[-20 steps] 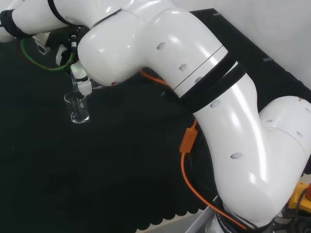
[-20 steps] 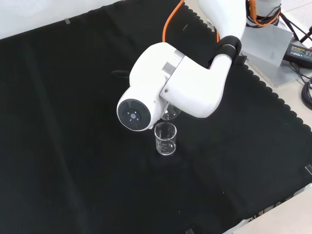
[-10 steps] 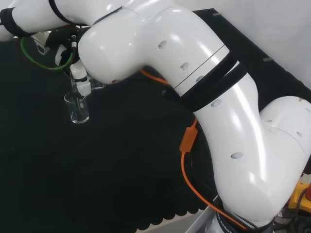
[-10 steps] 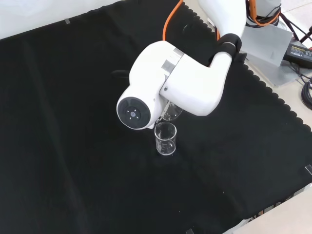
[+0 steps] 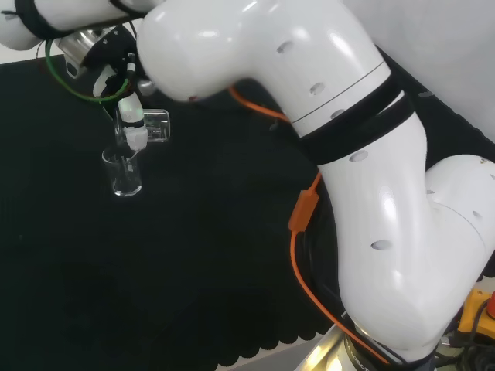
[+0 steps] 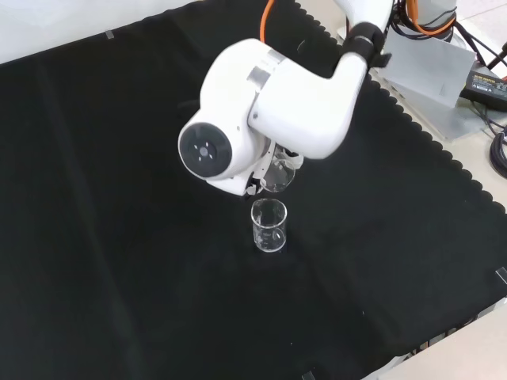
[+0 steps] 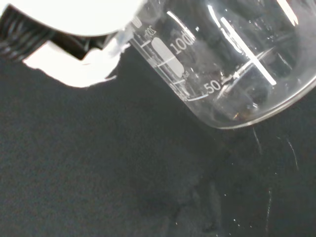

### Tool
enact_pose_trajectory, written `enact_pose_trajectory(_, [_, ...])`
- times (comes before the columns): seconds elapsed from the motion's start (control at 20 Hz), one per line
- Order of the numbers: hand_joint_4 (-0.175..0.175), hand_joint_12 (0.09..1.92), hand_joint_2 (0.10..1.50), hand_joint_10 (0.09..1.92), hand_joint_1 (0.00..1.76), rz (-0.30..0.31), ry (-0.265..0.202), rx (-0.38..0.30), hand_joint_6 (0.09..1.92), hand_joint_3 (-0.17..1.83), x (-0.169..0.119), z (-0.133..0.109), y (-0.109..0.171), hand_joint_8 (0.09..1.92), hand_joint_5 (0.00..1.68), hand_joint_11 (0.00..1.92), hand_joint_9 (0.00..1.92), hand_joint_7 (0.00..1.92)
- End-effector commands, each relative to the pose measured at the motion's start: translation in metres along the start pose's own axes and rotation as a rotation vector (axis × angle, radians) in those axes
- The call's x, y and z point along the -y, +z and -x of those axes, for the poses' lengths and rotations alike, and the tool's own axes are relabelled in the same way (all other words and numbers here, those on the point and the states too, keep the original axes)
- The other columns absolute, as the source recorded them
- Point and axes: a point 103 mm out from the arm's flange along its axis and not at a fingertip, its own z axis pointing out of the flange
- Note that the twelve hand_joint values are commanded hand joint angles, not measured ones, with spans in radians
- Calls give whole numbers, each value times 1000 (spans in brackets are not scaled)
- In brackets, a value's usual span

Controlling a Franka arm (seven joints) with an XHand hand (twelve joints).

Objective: Pour the water from the handheld beaker into the one on the table.

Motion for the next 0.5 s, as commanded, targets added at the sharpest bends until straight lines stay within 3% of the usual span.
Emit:
enact_pose_trajectory(0.05, [-175,868,556,885,1296,109,-29,-65,1033,955,4,8,-3,1001,1134,1193,1378,1198])
enact_pose_trajectory(0.5, [-175,867,556,886,1296,253,-79,-161,1034,956,1,30,9,1002,1134,1191,1378,1198])
